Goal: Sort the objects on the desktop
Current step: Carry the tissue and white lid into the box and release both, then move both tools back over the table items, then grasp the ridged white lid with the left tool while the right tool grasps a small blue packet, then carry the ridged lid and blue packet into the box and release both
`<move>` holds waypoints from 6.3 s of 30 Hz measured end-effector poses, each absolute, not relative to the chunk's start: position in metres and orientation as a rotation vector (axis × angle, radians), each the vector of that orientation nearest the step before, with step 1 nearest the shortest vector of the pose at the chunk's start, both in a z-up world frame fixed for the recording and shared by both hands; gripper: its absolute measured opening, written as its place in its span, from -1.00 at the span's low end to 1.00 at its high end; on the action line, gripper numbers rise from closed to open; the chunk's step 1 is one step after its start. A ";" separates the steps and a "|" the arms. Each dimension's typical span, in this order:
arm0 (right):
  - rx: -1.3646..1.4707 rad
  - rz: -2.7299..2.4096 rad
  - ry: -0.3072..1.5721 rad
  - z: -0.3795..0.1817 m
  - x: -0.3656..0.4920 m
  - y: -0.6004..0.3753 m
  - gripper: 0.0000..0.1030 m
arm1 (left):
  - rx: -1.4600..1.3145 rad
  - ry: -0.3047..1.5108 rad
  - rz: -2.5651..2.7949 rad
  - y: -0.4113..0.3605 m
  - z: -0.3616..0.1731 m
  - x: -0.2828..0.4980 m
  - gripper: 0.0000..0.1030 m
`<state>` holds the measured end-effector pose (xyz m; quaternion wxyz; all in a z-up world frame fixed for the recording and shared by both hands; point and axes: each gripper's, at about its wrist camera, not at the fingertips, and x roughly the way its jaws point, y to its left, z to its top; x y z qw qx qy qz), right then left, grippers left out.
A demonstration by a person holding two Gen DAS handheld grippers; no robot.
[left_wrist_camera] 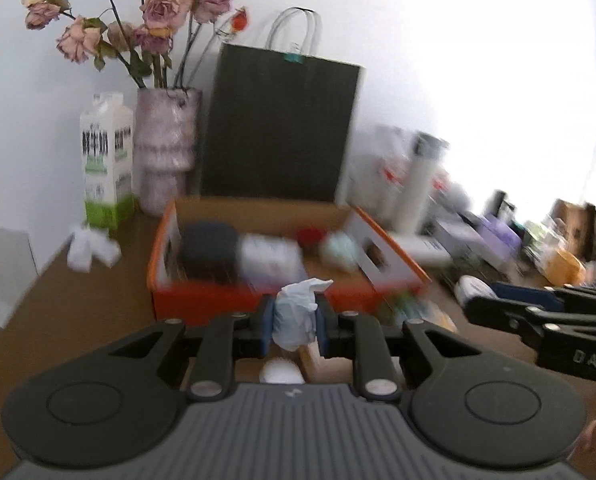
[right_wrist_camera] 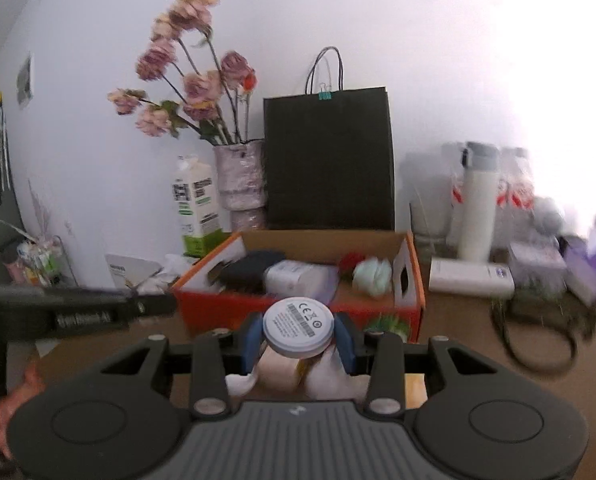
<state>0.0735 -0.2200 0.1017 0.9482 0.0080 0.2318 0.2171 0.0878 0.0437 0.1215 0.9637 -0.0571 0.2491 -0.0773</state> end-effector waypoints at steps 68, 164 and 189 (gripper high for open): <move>-0.015 0.384 0.593 -0.017 -0.100 -0.265 0.76 | -0.070 0.571 -0.085 -0.004 0.007 -0.102 1.00; 0.037 0.385 0.496 0.015 -0.105 -0.219 -0.78 | 0.025 0.477 -0.114 0.006 0.051 -0.099 -0.23; 0.074 0.496 0.667 0.067 0.243 -0.155 -0.76 | -0.079 0.730 -0.148 0.051 0.078 0.252 -0.23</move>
